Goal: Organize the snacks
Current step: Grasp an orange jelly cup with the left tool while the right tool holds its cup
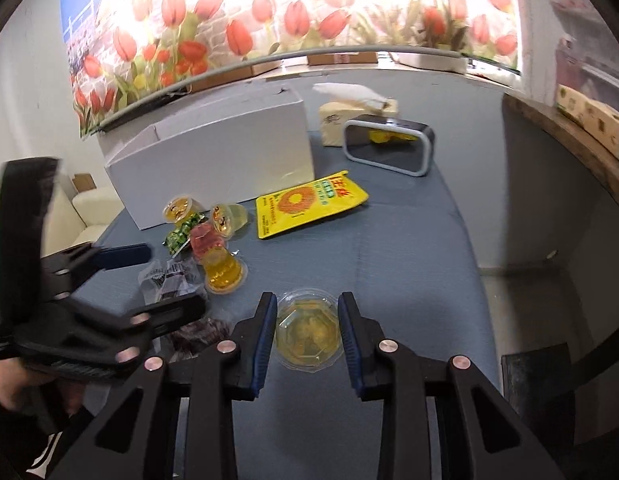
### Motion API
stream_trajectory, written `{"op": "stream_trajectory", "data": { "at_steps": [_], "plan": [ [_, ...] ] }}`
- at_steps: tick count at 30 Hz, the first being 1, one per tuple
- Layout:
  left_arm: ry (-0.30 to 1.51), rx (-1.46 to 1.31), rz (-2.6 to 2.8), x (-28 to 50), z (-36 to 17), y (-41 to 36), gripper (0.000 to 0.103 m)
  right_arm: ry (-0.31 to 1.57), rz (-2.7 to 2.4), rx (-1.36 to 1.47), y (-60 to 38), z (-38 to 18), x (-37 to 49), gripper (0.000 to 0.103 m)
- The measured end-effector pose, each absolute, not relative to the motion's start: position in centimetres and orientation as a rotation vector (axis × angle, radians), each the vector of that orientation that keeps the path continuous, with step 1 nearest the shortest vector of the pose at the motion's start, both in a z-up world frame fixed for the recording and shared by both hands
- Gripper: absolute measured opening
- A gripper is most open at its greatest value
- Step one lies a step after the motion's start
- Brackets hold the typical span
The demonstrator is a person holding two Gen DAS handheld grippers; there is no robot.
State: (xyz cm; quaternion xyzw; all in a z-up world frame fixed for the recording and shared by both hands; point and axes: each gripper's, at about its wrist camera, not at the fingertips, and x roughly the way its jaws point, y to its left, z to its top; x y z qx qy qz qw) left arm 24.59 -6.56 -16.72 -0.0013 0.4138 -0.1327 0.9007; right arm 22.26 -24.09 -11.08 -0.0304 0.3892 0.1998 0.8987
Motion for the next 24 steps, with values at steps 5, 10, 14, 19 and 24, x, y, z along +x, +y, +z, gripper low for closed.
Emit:
{"op": "stream_trajectory", "data": {
  "at_steps": [5,10,14,19,24],
  "plan": [
    [0.902,-0.006,-0.231,26.7,-18.2,-7.7,0.101,0.812,0.412,-0.042,-25.5,-11.2,20.9,0.034],
    [0.943,-0.023,-0.202,27.5,-19.2,-7.4,0.044,0.831,0.408,-0.009,-26.5,-11.9,20.6,0.034],
    [0.946,-0.029,-0.199,27.4,-19.1,-7.1,0.038,0.837,0.416,-0.005,-26.4,-12.2,20.7,0.034],
    [0.939,-0.040,-0.235,27.0,-18.9,-7.3,0.037,0.829,0.430,-0.006,-26.1,-12.0,20.7,0.034],
    [0.893,-0.044,-0.259,25.8,-16.9,-7.1,0.037,0.826,0.437,-0.008,-25.7,-11.9,20.7,0.034]
  ]
}}
